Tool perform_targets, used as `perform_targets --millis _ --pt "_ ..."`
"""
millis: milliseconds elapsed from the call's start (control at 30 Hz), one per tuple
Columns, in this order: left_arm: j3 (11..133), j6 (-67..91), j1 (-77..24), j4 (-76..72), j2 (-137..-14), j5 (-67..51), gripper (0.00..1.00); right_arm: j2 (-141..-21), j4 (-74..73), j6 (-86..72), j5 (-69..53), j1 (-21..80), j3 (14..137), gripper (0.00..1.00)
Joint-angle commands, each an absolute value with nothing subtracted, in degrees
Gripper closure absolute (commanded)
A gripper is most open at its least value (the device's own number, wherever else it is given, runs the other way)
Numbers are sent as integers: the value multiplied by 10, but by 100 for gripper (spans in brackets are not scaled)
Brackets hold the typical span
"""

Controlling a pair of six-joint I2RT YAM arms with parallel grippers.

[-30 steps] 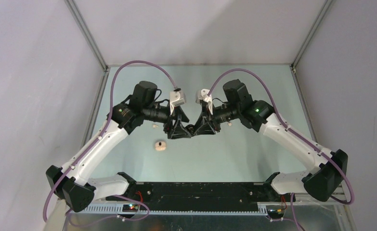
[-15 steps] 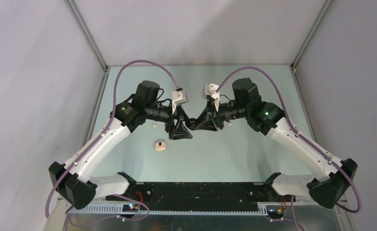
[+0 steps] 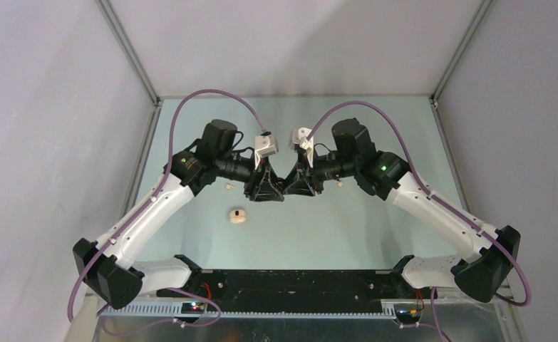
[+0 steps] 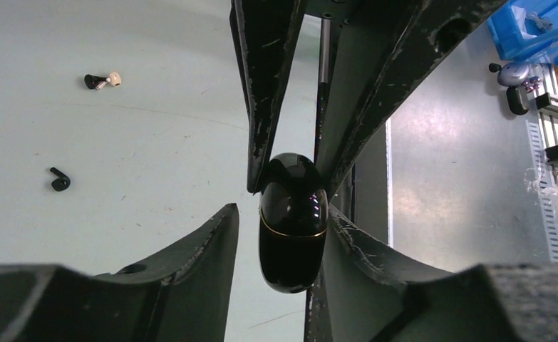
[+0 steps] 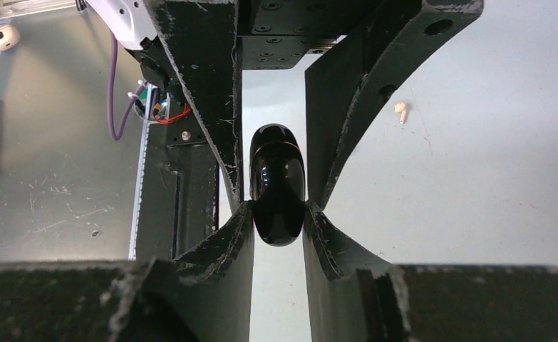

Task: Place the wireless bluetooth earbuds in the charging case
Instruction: Pass from the right arm to the left

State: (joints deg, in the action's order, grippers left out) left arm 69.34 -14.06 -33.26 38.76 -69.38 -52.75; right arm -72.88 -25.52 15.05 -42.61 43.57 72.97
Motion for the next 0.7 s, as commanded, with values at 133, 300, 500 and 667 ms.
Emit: perform_targets --millis 133,300,500,667 --pt "713 -156 -336 394 -686 -551 59 -731 -239 157 -410 442 733 86" --pt "714 -158 -337 395 -687 -549 80 -730 -239 158 -408 443 733 86" --pt "715 -154 -337 393 -688 -545 90 -730 -244 164 -407 445 733 85" --pt "718 -147 -337 384 -682 -539 79 -730 -241 151 -415 439 734 86"
